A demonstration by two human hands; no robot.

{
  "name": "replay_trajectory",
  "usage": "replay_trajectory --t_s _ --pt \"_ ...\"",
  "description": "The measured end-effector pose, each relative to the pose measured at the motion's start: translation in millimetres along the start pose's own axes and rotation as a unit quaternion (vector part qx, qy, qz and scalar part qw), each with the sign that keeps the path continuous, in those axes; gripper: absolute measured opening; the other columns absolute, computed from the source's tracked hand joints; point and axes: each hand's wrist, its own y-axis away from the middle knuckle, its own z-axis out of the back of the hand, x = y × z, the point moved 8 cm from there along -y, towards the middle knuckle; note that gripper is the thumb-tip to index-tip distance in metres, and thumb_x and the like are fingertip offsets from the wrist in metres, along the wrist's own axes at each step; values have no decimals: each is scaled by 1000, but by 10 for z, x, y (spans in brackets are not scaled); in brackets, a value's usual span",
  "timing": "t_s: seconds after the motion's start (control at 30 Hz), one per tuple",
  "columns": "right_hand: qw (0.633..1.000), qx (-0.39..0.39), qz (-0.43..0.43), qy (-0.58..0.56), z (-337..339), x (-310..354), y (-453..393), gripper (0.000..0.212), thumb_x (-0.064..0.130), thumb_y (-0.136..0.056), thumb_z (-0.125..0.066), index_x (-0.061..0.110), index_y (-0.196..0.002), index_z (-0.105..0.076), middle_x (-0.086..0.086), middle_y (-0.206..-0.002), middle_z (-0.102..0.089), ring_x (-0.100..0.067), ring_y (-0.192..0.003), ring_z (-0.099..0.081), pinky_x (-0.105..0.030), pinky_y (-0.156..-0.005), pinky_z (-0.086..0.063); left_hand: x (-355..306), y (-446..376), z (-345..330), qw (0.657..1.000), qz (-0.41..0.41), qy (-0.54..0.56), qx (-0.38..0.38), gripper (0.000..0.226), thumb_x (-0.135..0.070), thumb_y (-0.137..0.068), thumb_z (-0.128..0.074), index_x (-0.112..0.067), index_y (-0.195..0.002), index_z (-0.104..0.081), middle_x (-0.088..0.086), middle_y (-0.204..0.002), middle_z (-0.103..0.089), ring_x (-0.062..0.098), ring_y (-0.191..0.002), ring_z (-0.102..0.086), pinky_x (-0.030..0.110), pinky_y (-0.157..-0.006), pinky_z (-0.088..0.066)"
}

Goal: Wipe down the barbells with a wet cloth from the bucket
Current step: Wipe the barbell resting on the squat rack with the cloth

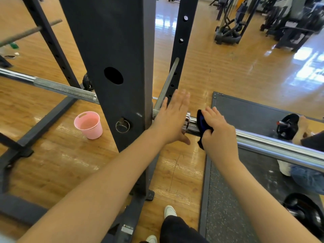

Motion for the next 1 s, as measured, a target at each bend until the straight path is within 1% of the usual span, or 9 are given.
replay_trajectory --t_s 0.07,0.17,0.27,0.33,0.4,0.47,0.73,0.87,1.0 --pt "999 13 52 0 -151 161 -24 56 -20 -75 -47 -4 -128 -52 -17 -136 -49 -31 -134 -37 -38 -113 -21 115 100 6 998 52 -3 -32 136 -67 -66 -69 -2 -145 21 14 -157 16 30 -144 16 43 -115 7" --pt "980 56 186 52 -409 423 116 48 -11 -75 -45 -5 -121 -58 -19 -130 -55 -38 -127 -43 -51 -106 -25 112 330 -172 992 89 -73 -47 114 -57 -86 -54 2 -137 29 19 -155 19 33 -143 18 41 -111 15" --pt "956 66 261 119 -506 361 359 50 -10 -75 -51 2 -123 -59 -14 -134 -53 -32 -131 -35 -54 -105 -21 61 486 -212 984 94 -76 -131 75 -27 -94 -41 4 -141 9 22 -156 -4 34 -144 -3 41 -113 0" --pt "956 66 259 122 -484 297 375 63 -17 -65 -64 3 -124 -58 -13 -134 -53 -35 -132 -33 -56 -105 -19 70 520 -161 978 92 -47 -181 67 -16 -91 -39 3 -142 1 21 -155 -10 32 -143 -5 38 -113 -4" --pt "966 62 223 117 -487 321 227 66 -20 -65 -67 0 -126 -55 -16 -134 -52 -39 -132 -35 -55 -106 -20 81 500 -218 986 88 0 -145 68 -10 -96 -35 -1 -138 17 20 -156 9 29 -137 20 37 -110 10" --pt "978 46 175 103 -502 377 56 65 -21 -64 -66 -4 -126 -54 -21 -133 -52 -41 -131 -38 -52 -106 -21 94 485 -251 988 91 25 -118 71 -9 -98 -36 -4 -136 24 17 -155 18 25 -132 31 35 -107 18" --pt "979 36 154 128 -485 329 231 64 -17 -71 -65 -2 -131 -50 -18 -138 -48 -37 -133 -36 -49 -109 -20 99 509 -227 987 84 51 -129 73 -6 -98 -38 -5 -135 25 17 -156 18 24 -131 30 35 -108 16" --pt "987 41 96 122 -504 381 -91 62 -14 -79 -54 -4 -138 -39 -21 -144 -39 -35 -140 -24 -42 -113 -8 105 524 -222 985 81 42 -147 76 -7 -97 -41 -3 -136 23 18 -156 16 26 -133 28 36 -108 14" --pt "979 59 141 132 -519 401 144 71 -19 -68 -62 -6 -134 -43 -24 -140 -43 -39 -135 -31 -48 -109 -17 100 517 -244 985 79 44 -145 75 -8 -97 -40 -4 -138 22 17 -156 16 25 -133 29 36 -109 15"
